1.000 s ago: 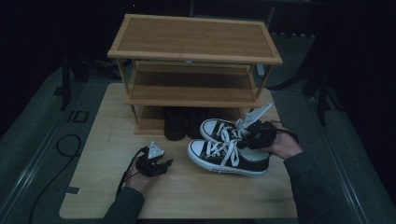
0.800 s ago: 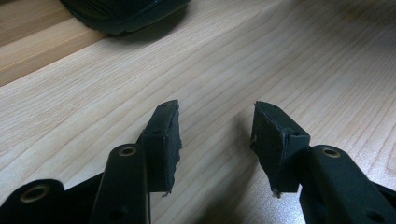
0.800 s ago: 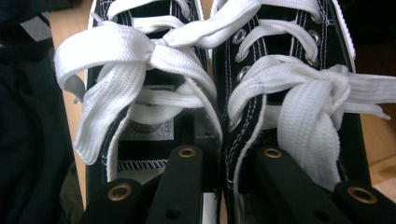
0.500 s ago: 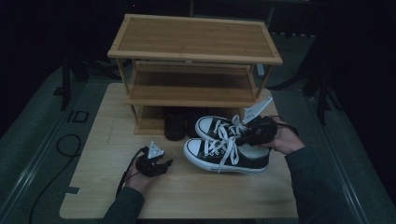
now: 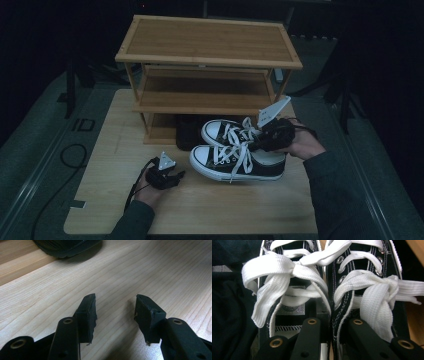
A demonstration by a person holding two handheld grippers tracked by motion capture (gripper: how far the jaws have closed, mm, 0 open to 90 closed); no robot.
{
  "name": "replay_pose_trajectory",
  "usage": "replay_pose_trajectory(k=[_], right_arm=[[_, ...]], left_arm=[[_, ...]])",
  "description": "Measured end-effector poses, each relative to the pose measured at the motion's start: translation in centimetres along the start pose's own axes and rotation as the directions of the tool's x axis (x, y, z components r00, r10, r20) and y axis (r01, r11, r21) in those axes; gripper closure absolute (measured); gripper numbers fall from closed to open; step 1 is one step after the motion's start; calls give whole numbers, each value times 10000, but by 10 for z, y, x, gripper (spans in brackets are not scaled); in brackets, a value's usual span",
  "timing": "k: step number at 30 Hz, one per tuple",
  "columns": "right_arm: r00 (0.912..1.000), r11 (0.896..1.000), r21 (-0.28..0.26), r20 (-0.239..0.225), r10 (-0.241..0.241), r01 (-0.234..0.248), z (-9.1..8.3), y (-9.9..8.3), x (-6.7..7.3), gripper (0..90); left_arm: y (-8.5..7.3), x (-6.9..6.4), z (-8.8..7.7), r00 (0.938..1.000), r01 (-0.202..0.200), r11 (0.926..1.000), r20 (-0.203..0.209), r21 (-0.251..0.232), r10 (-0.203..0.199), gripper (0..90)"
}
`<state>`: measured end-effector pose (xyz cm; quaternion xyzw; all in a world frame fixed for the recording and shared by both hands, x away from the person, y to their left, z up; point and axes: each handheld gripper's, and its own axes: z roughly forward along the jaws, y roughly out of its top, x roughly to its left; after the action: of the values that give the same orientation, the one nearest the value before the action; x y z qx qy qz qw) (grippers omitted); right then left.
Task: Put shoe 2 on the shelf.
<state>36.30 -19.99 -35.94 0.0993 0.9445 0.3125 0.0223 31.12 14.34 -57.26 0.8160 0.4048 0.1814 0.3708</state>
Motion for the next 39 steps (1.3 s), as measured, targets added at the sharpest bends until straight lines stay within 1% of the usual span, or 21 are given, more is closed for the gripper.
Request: replay_pose_trajectory(k=[7, 15, 17, 19, 23, 27, 29, 34, 37, 39], right_arm=[[9999, 9998, -171, 115, -84, 86, -6, 9, -1, 856], [9991, 9991, -410, 419, -95, 112, -9, 23, -5, 859], [9992, 9988, -475, 384, -81, 99, -10, 26, -6, 861], [9996, 9985, -543, 251, -86, 100, -12, 30, -7, 862], [9992, 9978, -645, 364, -134, 157, -15, 37, -7, 862], [9979, 9971, -757, 649, 55, -6, -18, 43, -11, 861], [9963, 9965, -810, 823, 258, -191, -18, 46, -15, 861], [9895, 9935, -945, 1240, 746, -631, -15, 51, -25, 861], [9852, 9917, -986, 1422, 960, -824, -12, 55, -31, 860], [9834, 9913, -998, 1509, 1002, -857, -10, 57, -32, 860]], left_arm=[[0, 0, 0, 10000, -28, 10000, 15, 42, 28, 520], [0, 1, 0, 10000, -37, 10000, -5, 33, 37, 520], [0, 1, 0, 10000, -15, 10000, 11, 34, 15, 520], [0, 0, 0, 10000, -11, 10000, 19, 35, 11, 520], [0, 0, 0, 10000, -14, 10000, 2, 24, 14, 521], [0, 0, 0, 10000, -2, 10000, 17, 24, 2, 520], [0, 0, 0, 10000, 10, 10000, 11, 24, -10, 521], [0, 0, 0, 10000, -8, 10000, 10, 33, 8, 520], [0, 0, 0, 10000, -3, 10000, 10, 29, 3, 520], [0, 0, 0, 10000, -9, 10000, 0, 24, 9, 520]])
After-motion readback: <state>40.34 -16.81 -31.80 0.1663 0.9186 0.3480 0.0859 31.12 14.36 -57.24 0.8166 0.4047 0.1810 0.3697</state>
